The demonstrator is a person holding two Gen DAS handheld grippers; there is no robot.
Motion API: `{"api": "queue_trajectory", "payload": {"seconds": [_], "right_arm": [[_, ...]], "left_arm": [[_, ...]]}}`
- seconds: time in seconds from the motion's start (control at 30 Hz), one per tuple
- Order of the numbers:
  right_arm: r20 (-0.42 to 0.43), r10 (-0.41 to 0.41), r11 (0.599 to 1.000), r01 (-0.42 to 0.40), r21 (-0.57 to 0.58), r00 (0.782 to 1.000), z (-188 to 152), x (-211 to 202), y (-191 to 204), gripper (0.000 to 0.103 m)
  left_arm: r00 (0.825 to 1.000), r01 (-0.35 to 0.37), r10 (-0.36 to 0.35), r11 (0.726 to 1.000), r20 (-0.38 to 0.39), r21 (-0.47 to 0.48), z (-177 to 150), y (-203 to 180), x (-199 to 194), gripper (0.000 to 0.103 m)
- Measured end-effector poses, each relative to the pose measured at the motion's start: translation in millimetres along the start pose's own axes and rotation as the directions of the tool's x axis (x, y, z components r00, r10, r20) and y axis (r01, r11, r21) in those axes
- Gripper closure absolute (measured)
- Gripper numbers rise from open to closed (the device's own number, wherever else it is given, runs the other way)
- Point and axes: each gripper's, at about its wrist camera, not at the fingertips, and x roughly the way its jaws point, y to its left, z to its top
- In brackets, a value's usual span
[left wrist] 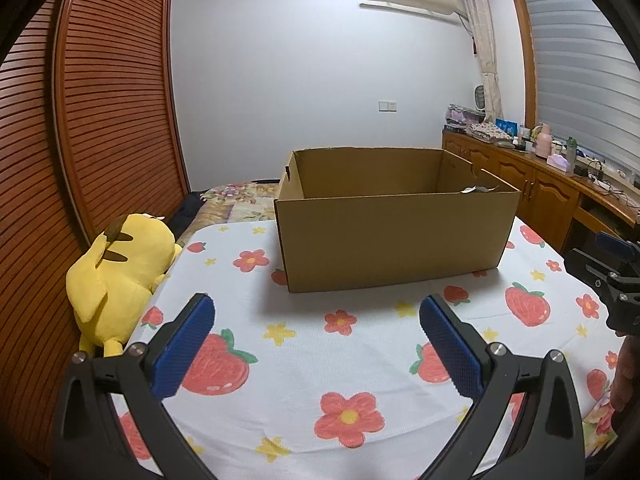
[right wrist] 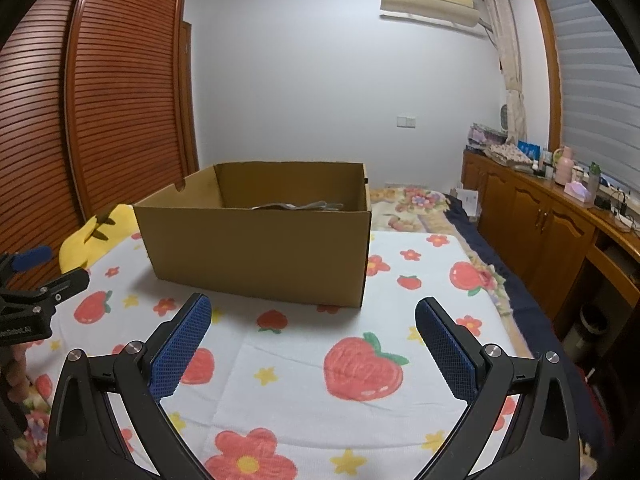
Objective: Organize snacks
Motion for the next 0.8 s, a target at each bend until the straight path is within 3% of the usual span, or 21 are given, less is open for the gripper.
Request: {"api": "queue_trajectory", "payload": {"seconds": [0.8], "right_arm": [[0.013,0.000,1.000,-0.001,0.007,1.000,1.9,-2.5,1.6,0.000]], "left_arm": [[1.000,-0.004,0.004,1.000,0.019,0.005,1.2,0.9,-6.5,0.000]]}}
